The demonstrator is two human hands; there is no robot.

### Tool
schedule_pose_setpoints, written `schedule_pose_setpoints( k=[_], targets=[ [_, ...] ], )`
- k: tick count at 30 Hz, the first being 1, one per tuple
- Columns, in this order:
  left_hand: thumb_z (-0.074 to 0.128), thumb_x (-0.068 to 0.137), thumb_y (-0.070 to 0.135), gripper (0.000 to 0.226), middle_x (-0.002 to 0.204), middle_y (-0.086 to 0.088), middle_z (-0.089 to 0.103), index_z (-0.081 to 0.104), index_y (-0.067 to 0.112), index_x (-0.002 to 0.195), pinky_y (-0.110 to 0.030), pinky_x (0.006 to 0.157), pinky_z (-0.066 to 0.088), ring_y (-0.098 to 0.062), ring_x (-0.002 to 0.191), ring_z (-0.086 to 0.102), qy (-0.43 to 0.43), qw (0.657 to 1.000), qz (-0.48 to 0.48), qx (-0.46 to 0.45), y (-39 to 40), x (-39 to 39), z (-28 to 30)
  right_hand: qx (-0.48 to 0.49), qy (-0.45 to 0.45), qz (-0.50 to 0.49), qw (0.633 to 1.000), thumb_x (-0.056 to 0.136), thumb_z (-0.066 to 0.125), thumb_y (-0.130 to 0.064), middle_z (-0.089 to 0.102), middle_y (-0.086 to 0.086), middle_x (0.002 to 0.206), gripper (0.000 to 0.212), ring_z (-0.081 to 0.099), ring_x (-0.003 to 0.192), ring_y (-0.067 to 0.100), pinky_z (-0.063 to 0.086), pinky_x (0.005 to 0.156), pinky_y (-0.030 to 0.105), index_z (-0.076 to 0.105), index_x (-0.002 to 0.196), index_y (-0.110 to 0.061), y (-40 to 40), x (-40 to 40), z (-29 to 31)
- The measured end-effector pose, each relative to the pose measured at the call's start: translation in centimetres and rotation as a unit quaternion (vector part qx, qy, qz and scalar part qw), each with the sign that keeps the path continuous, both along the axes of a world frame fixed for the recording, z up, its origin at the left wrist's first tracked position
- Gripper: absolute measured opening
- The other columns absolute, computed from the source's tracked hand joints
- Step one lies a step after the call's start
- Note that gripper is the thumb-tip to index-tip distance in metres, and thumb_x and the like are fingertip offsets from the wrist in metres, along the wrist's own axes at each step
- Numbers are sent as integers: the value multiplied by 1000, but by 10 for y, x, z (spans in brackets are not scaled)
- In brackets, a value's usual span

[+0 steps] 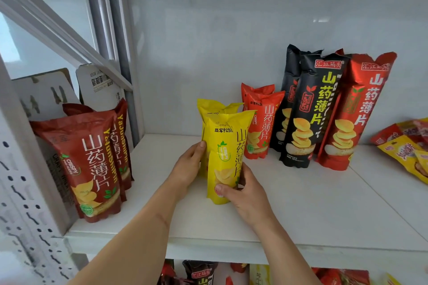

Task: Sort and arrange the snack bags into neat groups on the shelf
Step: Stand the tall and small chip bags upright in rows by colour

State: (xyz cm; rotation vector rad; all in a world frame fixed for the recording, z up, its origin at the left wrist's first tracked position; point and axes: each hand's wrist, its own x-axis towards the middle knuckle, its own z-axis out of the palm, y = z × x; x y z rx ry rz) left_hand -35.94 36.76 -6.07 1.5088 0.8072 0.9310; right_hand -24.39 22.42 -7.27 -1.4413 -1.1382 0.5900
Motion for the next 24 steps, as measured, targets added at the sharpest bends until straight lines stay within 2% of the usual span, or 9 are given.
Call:
schedule_pose_setpoints(
  k=[2,5,8,10,12,14,16,20,24],
  targets=[
    [44,100,60,45,120,10,73,67,31,126,-43,107,48,-14,118,65,16,1000,-20,-1,5,1,-1,0,-7,6,1000,77,82,-19,63,-26,116,63,60,101,-11,47,79,8,48,113,-57,2,2,2],
    [43,95,70,54,129,13,68,61,36,133,-47,112,43,-13,125,59,23,999,-46,4,10,3,-1,-1,-5,11,1000,77,82,-19,62,-30,112,61,59,98,-15,46,76,5,48,110,-57,4,5,3],
    [41,73,91,92,148,13,53,48,35,146,-46,120,31,-9,138,45,-8,999,22,27,7,7,-1,-2,-5,18,1000,77,82,-19,60,-33,110,61,58,97,-17,46,75,4,47,109,-57,7,9,2],
    [38,66,96,104,152,13,46,42,34,150,-39,119,30,-7,140,41,-40,996,50,61,0,9,2,-3,-7,21,1000,77,82,-21,60,-34,111,63,58,99,-16,46,77,5,45,109,-60,9,12,2],
    [37,69,96,100,146,15,52,45,34,147,-28,111,38,-2,134,48,-63,994,25,88,-6,14,4,-3,-9,21,1000,77,82,-24,58,-36,111,62,58,100,-15,46,78,6,44,108,-62,12,16,2],
    [37,82,83,70,127,21,65,56,38,132,-15,93,49,3,118,60,-73,994,2,78,-13,21,8,-1,-11,21,1000,77,82,-26,58,-34,114,61,57,102,-14,45,81,8,44,109,-63,16,20,2],
    [36,89,67,50,116,21,70,61,38,121,-10,81,51,3,109,65,-82,995,-8,64,-16,27,11,4,-8,21,1000,77,82,-26,60,-30,117,61,57,105,-12,45,84,11,45,110,-62,22,23,0],
    [38,87,69,59,127,12,68,60,34,129,-22,90,51,-2,114,65,-77,996,-15,50,-1,32,10,14,-1,14,1000,77,82,-28,60,-28,121,61,56,107,-13,44,86,14,46,113,-62,36,26,-3],
    [39,82,81,72,130,12,67,60,34,132,-31,101,49,-3,118,63,-62,997,-31,40,23,42,12,10,-7,3,1000,77,81,-31,58,-29,121,62,56,109,-10,45,88,16,44,110,-67,56,34,-2]
  ],
)
